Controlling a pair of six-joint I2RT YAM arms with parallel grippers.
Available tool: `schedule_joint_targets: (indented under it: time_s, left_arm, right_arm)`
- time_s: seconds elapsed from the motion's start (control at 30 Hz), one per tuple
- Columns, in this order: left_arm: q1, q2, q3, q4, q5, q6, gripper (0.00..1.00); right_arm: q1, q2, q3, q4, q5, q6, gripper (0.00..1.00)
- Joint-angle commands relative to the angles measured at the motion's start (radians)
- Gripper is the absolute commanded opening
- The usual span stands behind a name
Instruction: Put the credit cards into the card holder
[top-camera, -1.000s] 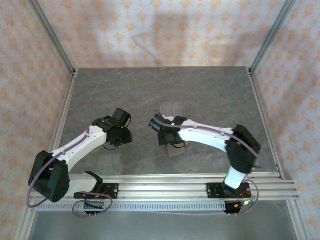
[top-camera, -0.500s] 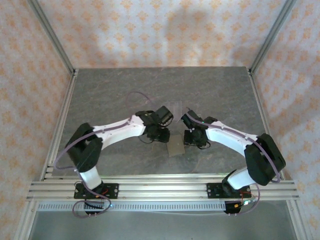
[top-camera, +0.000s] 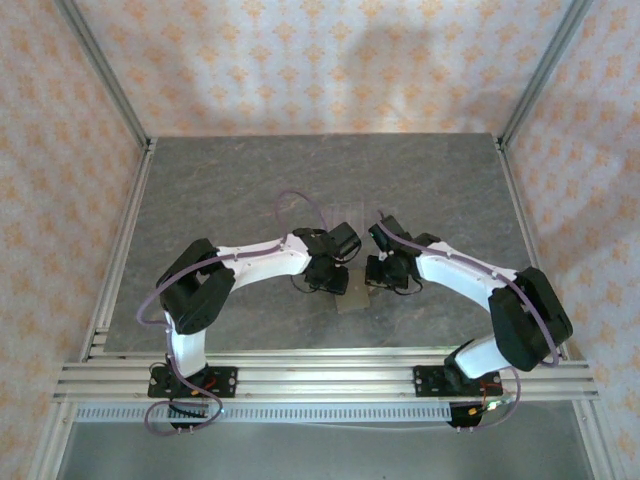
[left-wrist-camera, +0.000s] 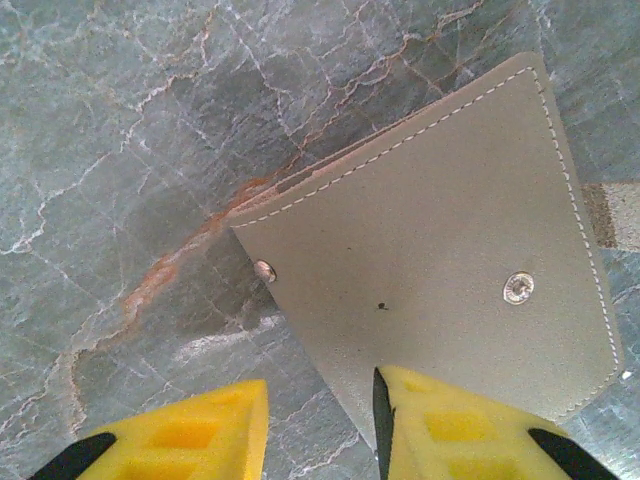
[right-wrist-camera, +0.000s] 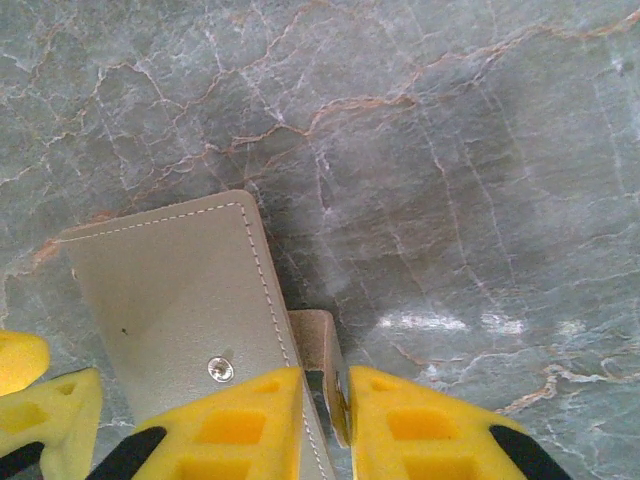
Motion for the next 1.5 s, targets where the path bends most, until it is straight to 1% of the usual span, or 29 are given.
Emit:
schedule_joint_targets:
  time_s: [0.0, 0.23, 0.33, 0.47, 0.63, 0.7, 0.97, 1.33, 1.47]
  left_arm:
    - [-0.008, 0.014, -0.015, -0.008, -0.027, 0.022, 0.33]
    - [-0.012, 0.022, -0.026, 0.002, -0.026, 0.022, 0.33]
    - [-0.012, 0.022, -0.030, 0.004, -0.025, 0.020, 0.33]
    - [-0.013, 0.027, -0.031, 0.006, -0.025, 0.019, 0.33]
    - [-0.015, 0.027, -0.036, 0.016, -0.017, 0.017, 0.32]
    - [-0.019, 0.056, -0.036, 0.019, -0.018, 0.017, 0.32]
    - [-0.025, 0.081, -0.049, 0.035, -0.016, 0.008, 0.32]
    - [-0.025, 0.084, -0.054, 0.053, -0.009, 0.002, 0.32]
    - [-0.027, 0.086, -0.054, 0.061, -0.004, 0.000, 0.32]
  right_arm:
    - [-0.004, -0.020, -0.010, 0.002, -0.014, -0.004, 0.19]
    - [-0.004, -0.020, -0.016, 0.006, -0.017, 0.000, 0.15]
    - [-0.004, -0.015, -0.018, 0.005, -0.019, -0.001, 0.11]
    - [-0.004, -0.022, -0.022, 0.011, -0.034, 0.003, 0.08]
    - [-0.004, -0.030, -0.021, 0.025, -0.065, 0.003, 0.00]
    - [-0.004, -0.030, -0.019, 0.038, -0.084, 0.004, 0.00]
    - [-0.004, -0.020, -0.019, 0.096, -0.172, 0.016, 0.00]
    - [-0.004, 0.057, -0.026, 0.158, -0.271, 0.023, 0.00]
    - [-0.004, 0.086, -0.026, 0.173, -0.286, 0.027, 0.00]
